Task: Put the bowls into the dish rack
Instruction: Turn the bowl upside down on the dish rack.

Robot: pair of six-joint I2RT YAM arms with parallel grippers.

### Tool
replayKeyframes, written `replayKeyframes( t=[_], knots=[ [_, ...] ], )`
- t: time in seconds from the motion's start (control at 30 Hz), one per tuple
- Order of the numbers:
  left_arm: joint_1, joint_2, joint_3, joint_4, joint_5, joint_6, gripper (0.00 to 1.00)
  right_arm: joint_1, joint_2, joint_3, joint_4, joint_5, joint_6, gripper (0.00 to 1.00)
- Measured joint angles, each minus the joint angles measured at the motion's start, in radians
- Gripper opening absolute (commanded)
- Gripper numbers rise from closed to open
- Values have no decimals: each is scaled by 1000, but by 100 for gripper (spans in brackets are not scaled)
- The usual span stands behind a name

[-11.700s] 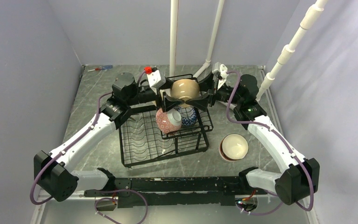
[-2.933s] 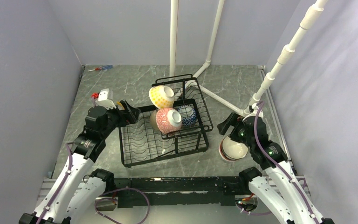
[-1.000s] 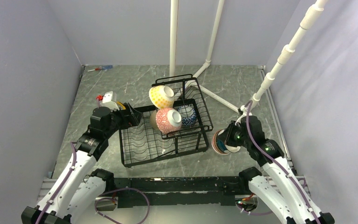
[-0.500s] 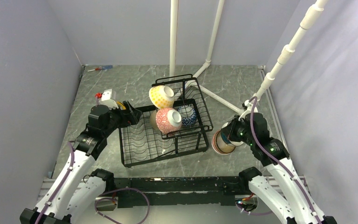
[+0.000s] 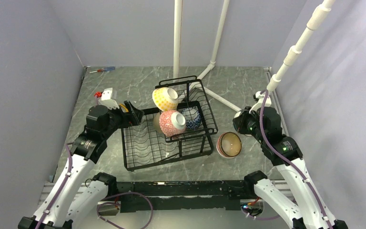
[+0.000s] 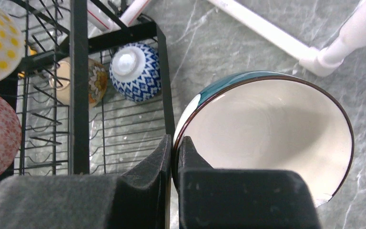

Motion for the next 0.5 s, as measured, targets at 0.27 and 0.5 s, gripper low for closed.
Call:
replayKeyframes(
  t=[0.27,0.5],
  knots=[
    [0,6,26,-19,1,12,95,0,127,141,66,-21,-47,0],
    [0,13,41,-35,5,23,95,0,244,248,187,-163,-58,0]
  ],
)
